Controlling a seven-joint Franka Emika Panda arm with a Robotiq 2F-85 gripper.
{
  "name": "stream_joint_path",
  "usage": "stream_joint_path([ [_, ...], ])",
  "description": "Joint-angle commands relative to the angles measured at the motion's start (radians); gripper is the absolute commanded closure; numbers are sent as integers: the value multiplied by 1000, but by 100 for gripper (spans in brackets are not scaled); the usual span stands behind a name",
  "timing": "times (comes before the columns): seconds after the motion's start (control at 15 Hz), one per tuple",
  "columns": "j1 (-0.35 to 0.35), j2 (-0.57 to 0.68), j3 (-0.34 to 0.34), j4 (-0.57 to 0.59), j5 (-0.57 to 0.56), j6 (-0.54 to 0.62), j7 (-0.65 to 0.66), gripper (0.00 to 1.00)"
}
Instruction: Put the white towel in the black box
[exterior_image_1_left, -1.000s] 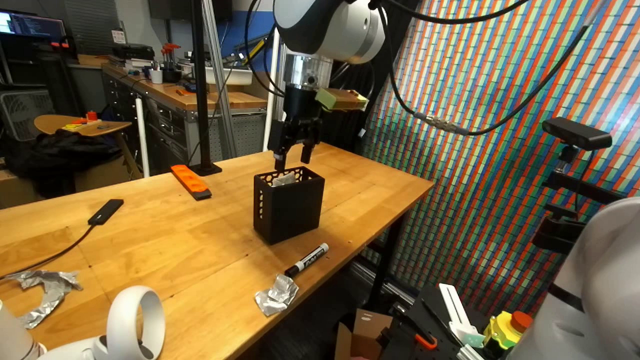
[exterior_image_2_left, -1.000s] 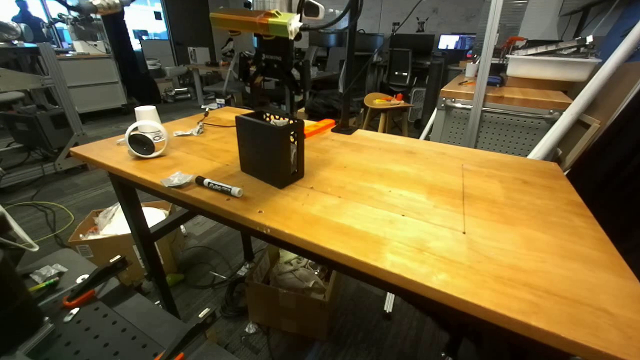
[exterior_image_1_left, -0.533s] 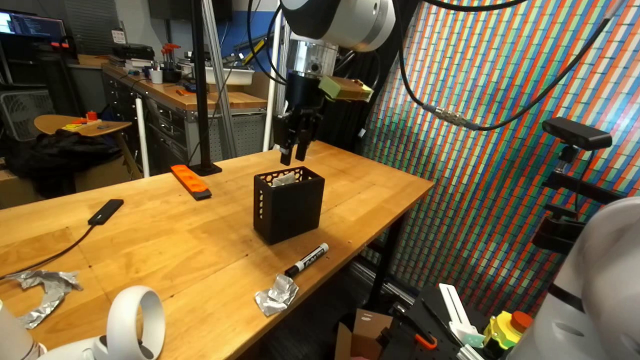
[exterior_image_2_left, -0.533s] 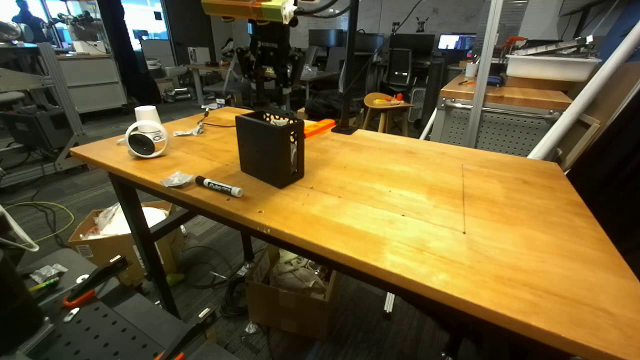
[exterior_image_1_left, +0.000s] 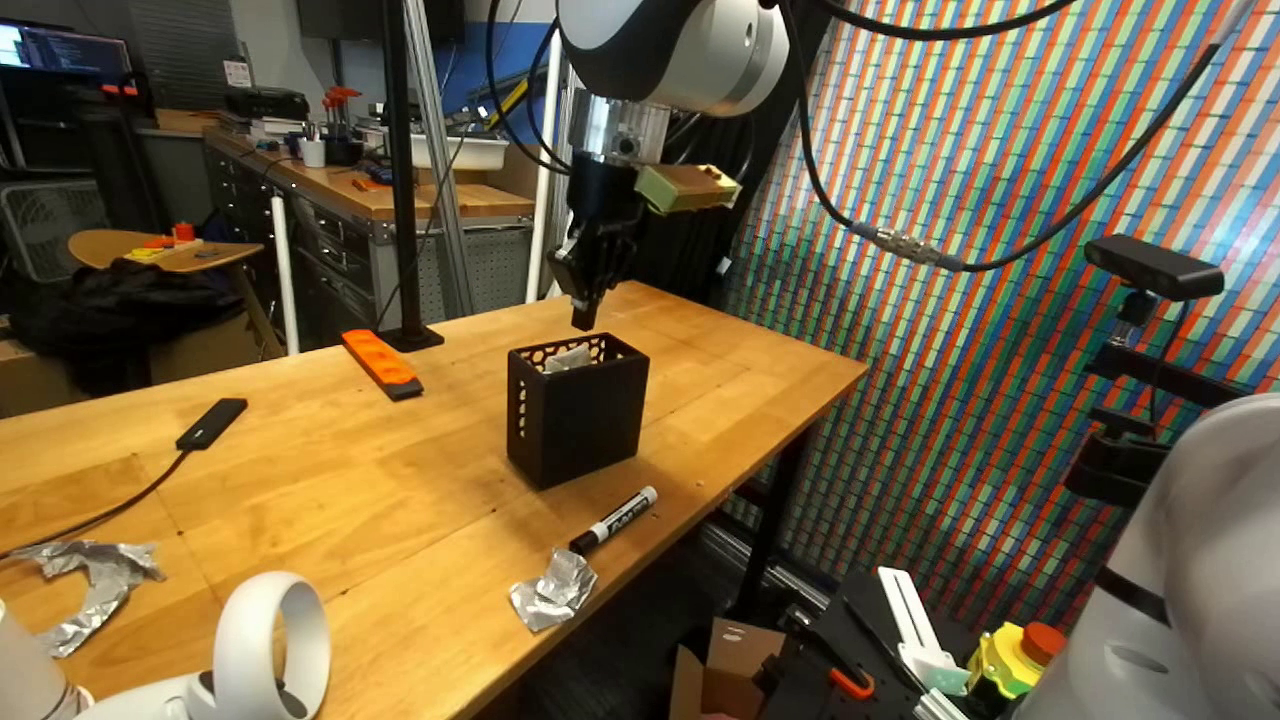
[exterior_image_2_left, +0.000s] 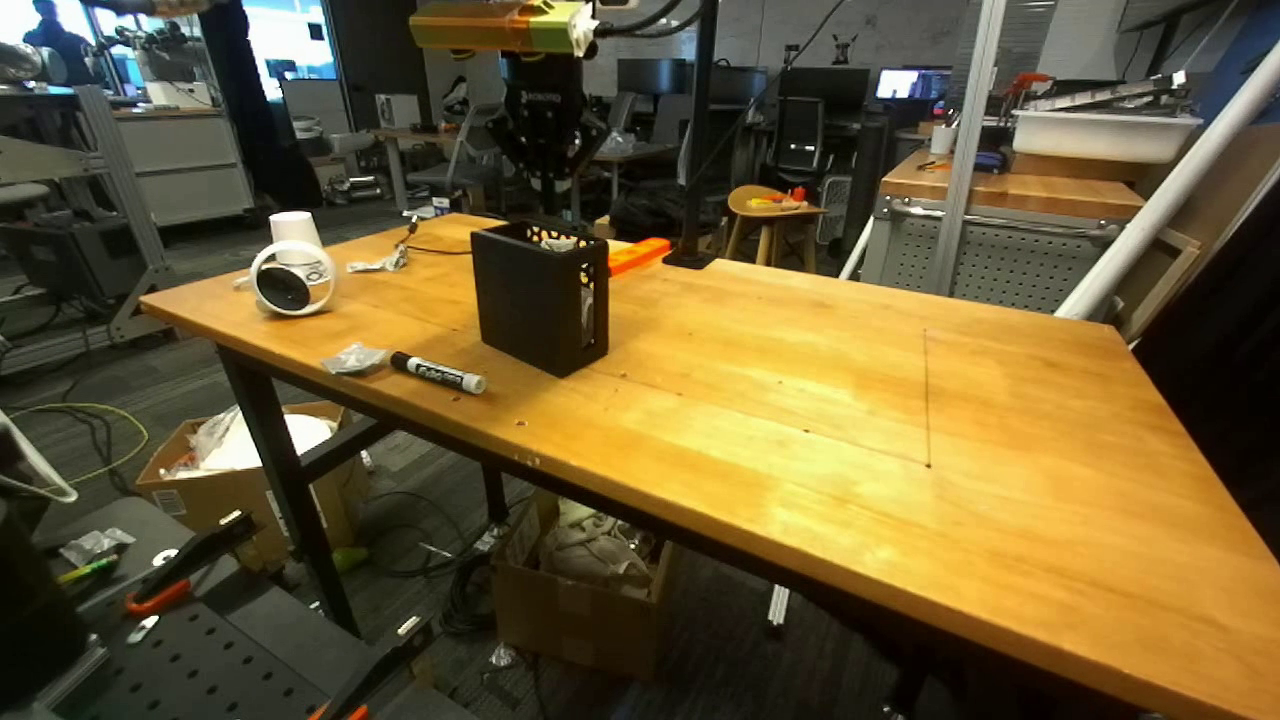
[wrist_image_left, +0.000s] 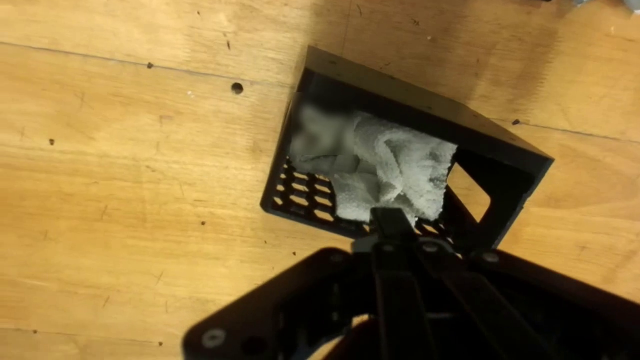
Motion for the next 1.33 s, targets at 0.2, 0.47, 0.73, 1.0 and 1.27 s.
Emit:
stream_joint_path([
  [0.2,12,64,6,-4,-26,68,27,100],
  [0.47,10,134,10,-9,-61,75,43,99],
  [0.73,10,199,11,-7,-49,90,53,99],
  [1.0,13,217,18,-20,15,87,47,99],
  [1.27,9,198,15,-22,46,82,49,99],
])
